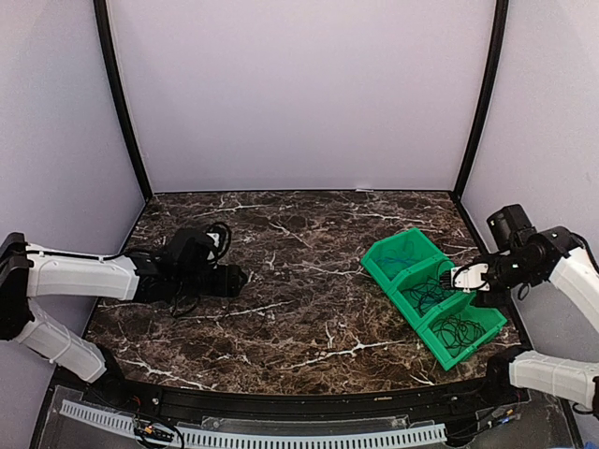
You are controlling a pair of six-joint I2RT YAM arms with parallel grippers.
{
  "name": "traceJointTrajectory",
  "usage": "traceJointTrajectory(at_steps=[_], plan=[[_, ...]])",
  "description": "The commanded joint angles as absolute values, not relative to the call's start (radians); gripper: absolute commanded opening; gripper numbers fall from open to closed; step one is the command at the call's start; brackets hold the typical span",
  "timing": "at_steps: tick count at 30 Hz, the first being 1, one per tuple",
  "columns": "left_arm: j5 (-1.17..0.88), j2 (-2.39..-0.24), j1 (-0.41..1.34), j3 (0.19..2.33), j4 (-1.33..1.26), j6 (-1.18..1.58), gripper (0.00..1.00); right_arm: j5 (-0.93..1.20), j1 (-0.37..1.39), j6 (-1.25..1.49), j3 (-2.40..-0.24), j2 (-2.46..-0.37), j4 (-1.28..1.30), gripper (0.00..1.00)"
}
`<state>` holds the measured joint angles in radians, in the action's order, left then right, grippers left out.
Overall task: Untangle the cables
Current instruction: Place the untangled cable in the bin, then pick up the untangled cable from the center of the board.
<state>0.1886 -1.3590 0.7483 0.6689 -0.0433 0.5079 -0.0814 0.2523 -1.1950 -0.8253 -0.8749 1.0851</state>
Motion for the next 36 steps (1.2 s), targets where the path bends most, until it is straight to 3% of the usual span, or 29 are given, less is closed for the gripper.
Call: traceJointTrajectory(at_steps=[1,4,8,14,22,36], plan=[[0.153,-1.419,0.717,0.724,0.089,0.491,0.73,-0.131,0.246,-1.28,-0.866,-0.854,1.158,0.59],[0.141,-1.444,0.708,0.744,0.116,0.485,0.73,-0.049,0.245,-1.228,-0.952,-0.913,1.143,0.59],[0.055,-1.475,0.692,0.756,0.119,0.477,0.72,0.235,0.244,-1.058,-1.07,-1.005,1.082,0.59],[0.002,-1.549,0.682,0.822,0.215,0.448,0.66,0.506,0.246,-0.918,-1.039,-1.061,0.924,0.6],[0.056,-1.576,0.68,0.849,0.26,0.399,0.64,0.616,0.246,-0.863,-0.997,-1.068,0.853,0.61],[0.101,-1.688,0.717,0.992,0.343,-0.07,0.52,0.641,0.245,-0.876,-0.967,-1.053,0.851,0.61]])
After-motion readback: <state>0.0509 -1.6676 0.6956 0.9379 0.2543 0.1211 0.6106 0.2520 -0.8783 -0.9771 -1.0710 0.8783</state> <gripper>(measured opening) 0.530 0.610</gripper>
